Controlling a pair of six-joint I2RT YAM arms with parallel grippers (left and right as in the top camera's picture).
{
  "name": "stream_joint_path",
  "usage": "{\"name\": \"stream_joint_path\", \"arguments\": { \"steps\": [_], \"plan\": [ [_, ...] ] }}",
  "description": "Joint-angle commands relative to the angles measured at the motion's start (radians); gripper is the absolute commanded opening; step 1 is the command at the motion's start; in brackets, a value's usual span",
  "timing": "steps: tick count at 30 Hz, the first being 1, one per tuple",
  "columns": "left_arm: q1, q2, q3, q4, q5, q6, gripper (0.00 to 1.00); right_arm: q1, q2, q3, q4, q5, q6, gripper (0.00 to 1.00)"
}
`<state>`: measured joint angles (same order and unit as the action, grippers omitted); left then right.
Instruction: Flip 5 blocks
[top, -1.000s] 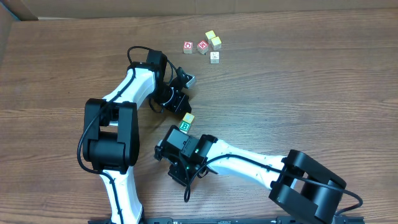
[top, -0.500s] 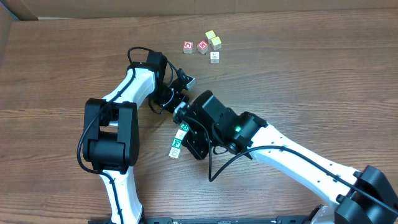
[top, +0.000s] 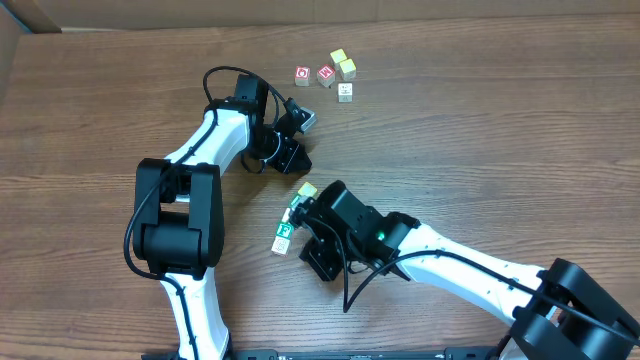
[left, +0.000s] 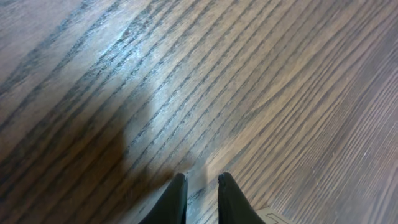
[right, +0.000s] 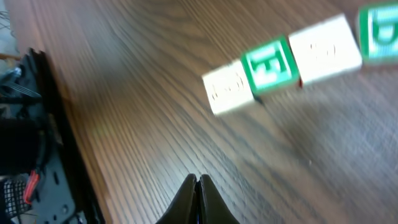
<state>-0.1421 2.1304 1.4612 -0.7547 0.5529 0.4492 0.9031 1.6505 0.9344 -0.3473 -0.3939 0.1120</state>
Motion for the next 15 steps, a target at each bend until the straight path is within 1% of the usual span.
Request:
{"name": "stream_joint_path", "arguments": {
  "steps": [1, 3, 5, 10, 12, 15],
  "plan": [
    [-0.003, 0.002, 0.021, 0.0, 0.058, -0.039, 0.13, 0.0, 0.001, -0.013, 0.015, 0.019, 0.024, 0.04],
    [-0.011, 0.002, 0.036, -0.007, 0.105, -0.039, 0.13, 0.001, 0.001, -0.013, 0.026, 0.019, 0.04, 0.04],
    [-0.023, 0.002, 0.061, -0.029, 0.1, -0.039, 0.12, 0.001, 0.002, -0.013, 0.031, 0.019, 0.05, 0.04],
    [-0.074, 0.002, 0.087, -0.053, -0.029, -0.039, 0.08, 0.015, 0.03, -0.013, 0.05, 0.026, 0.049, 0.04],
    [-0.092, 0.002, 0.086, -0.058, -0.068, -0.039, 0.05, 0.022, 0.049, -0.013, 0.067, 0.026, 0.049, 0.04],
    [-0.111, 0.002, 0.086, -0.072, -0.114, -0.052, 0.04, 0.024, 0.058, -0.013, 0.074, 0.026, 0.049, 0.04]
  ]
}}
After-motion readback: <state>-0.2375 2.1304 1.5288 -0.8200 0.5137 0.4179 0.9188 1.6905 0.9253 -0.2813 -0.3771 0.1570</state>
